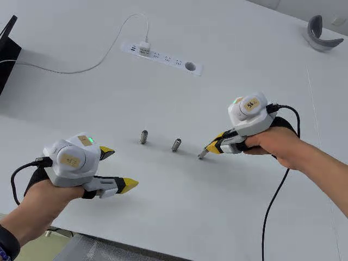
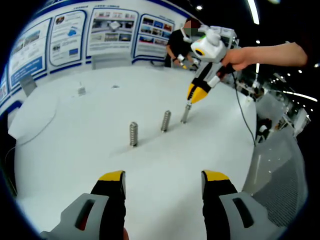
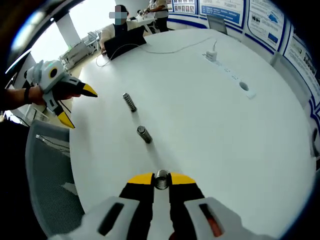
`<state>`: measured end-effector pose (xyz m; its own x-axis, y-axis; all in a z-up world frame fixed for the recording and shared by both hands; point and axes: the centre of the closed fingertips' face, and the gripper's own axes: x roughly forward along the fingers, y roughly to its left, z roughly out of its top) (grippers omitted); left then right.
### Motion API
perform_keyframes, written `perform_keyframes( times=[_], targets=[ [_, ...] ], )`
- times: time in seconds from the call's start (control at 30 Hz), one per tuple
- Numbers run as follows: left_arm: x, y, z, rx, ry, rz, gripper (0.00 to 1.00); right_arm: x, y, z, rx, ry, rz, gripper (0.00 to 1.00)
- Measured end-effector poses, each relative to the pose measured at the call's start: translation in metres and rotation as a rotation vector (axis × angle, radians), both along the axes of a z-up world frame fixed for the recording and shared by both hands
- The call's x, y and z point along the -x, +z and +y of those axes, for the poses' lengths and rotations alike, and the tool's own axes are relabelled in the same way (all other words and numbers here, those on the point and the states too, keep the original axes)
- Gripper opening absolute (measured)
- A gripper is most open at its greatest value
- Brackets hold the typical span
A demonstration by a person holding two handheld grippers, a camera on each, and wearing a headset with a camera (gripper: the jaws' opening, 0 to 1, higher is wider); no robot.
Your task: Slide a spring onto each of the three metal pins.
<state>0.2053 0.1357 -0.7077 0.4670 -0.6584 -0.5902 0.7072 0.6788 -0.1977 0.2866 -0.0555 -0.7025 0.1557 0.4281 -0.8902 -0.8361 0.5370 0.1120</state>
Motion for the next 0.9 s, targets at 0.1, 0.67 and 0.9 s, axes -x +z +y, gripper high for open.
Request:
perform_keyframes(
  times=[0.1, 0.67, 0.9],
  targets=[
    [-0.001, 0.0, 0.0, 0.003, 0.003, -0.001, 0.63, 0.0, -0.002, 0.001, 0.008, 0.007, -0.001, 0.12],
    [-0.003, 0.003, 0.003, 0.002, 0.012, -0.001, 0.63, -0.004, -0.014, 0.003, 0.028, 0.025, -0.012, 0.12],
    [-0.005, 0.002, 0.006, 0.0, 0.018, -0.001, 0.62, -0.003, -0.019, 0.004, 0.039, 0.037, -0.017, 0.12]
  ],
)
